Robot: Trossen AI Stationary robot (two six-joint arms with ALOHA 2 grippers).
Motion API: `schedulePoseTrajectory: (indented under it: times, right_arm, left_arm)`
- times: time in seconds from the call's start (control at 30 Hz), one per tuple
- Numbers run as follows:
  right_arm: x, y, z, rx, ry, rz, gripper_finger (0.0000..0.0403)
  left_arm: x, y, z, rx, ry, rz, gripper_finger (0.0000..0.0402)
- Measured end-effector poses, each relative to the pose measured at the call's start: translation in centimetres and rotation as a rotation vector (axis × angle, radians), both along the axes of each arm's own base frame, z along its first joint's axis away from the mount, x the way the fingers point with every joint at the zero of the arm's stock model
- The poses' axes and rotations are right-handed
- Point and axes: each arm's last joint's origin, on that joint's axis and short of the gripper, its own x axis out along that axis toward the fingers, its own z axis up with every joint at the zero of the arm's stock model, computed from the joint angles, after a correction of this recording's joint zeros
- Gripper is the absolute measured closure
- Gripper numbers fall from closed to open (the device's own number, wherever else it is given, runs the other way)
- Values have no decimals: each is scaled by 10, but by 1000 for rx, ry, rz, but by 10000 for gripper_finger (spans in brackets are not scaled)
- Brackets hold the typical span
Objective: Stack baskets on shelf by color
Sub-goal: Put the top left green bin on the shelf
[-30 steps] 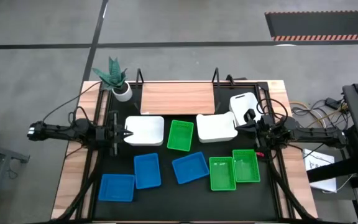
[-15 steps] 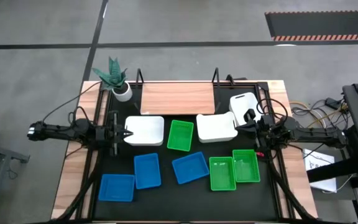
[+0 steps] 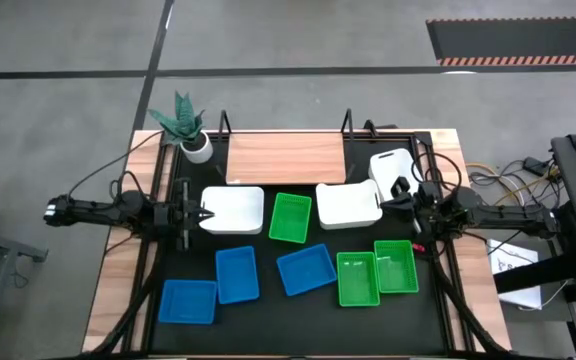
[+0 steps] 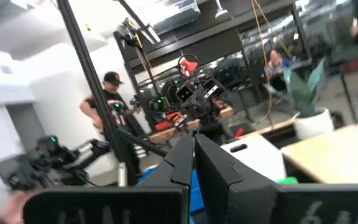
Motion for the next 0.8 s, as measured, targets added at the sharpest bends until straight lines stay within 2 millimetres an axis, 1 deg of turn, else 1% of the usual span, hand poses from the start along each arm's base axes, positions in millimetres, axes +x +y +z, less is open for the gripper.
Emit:
schedulePoseTrajectory:
  times: [0.1,0.27,0.43,0.6,0.73,0.8]
  right_arm:
    - [0,0,0,-7,-1,-2,392]
    - [0,0,0,-15,-3,-14,392]
    - [0,-3,1,9,-10,-109,392]
    - [1,-7,1,-49,-1,-253,392]
    - [3,-7,6,-103,-51,-286,392]
    - [5,-7,10,-125,-84,-295,392]
  left_arm:
    - [-1,0,4,-6,-39,0,402]
    - [-7,1,21,-27,-228,-1,402]
    - [-14,2,33,-42,-375,-1,402]
    - [-17,2,37,-63,-424,-9,402]
    - [-17,2,37,-200,-406,-72,402]
    - [-17,2,37,-214,-411,-77,402]
